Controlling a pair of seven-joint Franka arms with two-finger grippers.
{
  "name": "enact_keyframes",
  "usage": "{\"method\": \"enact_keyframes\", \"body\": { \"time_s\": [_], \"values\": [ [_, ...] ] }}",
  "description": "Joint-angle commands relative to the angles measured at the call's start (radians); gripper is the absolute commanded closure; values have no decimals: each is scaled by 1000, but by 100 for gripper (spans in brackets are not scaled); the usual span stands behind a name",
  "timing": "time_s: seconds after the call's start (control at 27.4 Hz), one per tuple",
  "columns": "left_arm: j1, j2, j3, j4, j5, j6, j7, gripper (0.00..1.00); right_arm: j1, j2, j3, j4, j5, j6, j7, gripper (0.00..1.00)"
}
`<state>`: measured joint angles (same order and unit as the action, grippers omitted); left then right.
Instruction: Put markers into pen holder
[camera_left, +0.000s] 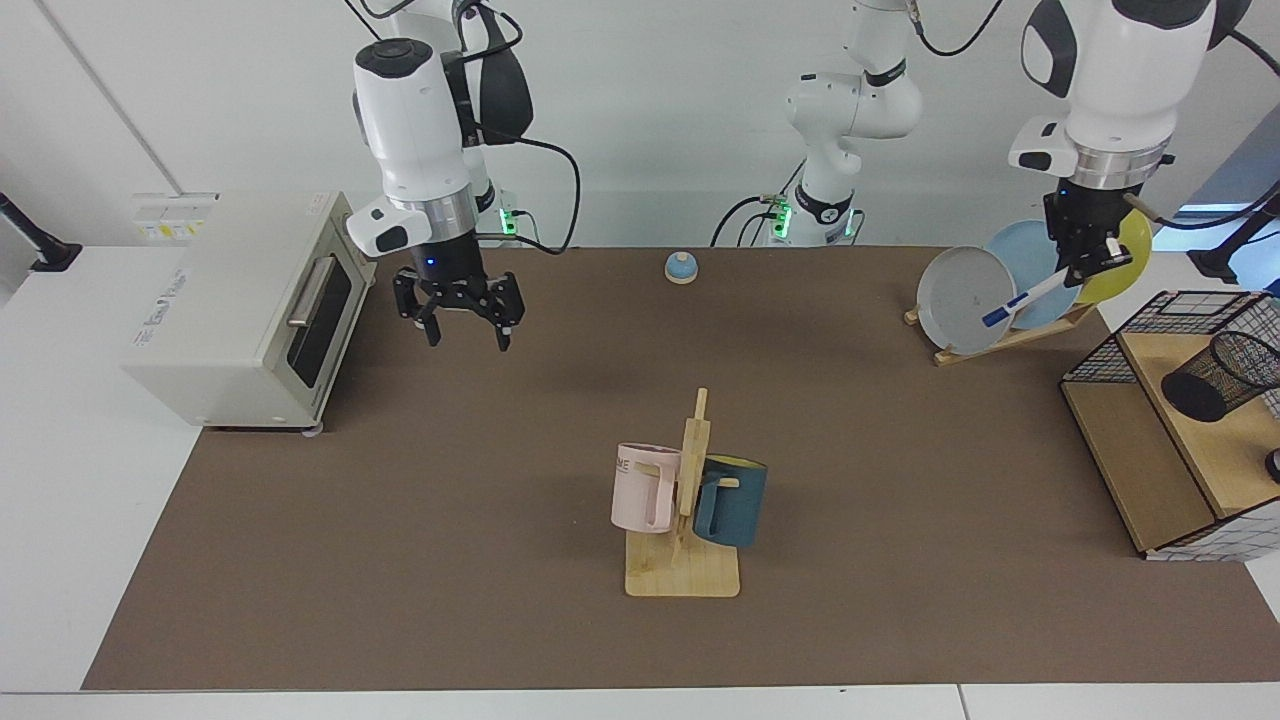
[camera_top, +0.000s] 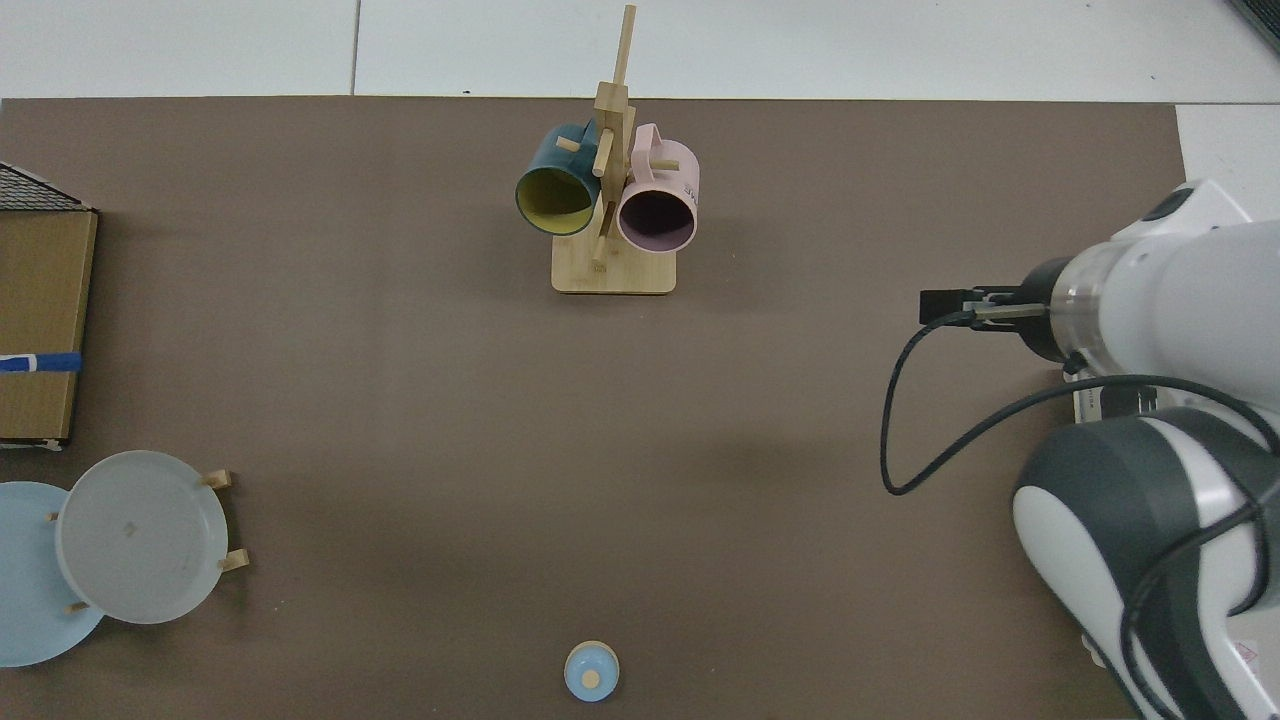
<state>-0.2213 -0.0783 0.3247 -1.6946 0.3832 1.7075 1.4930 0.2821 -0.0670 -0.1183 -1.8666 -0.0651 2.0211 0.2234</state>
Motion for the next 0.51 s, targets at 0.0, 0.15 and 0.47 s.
{"method": "enact_keyframes", "body": {
  "time_s": [0.0,0.15,0.47],
  "values": [
    [-7,2,39,23,80,9,13,100,-96,-13,15,98,-10,-192,-162,0],
    [-7,2,40,27,184,11,16,100,-133,-13,12,142,-15,-294,-239,0],
    [-6,18,85,42,332,144,29,100,-165,-31,15,141,88,-331,-210,0]
  ]
}}
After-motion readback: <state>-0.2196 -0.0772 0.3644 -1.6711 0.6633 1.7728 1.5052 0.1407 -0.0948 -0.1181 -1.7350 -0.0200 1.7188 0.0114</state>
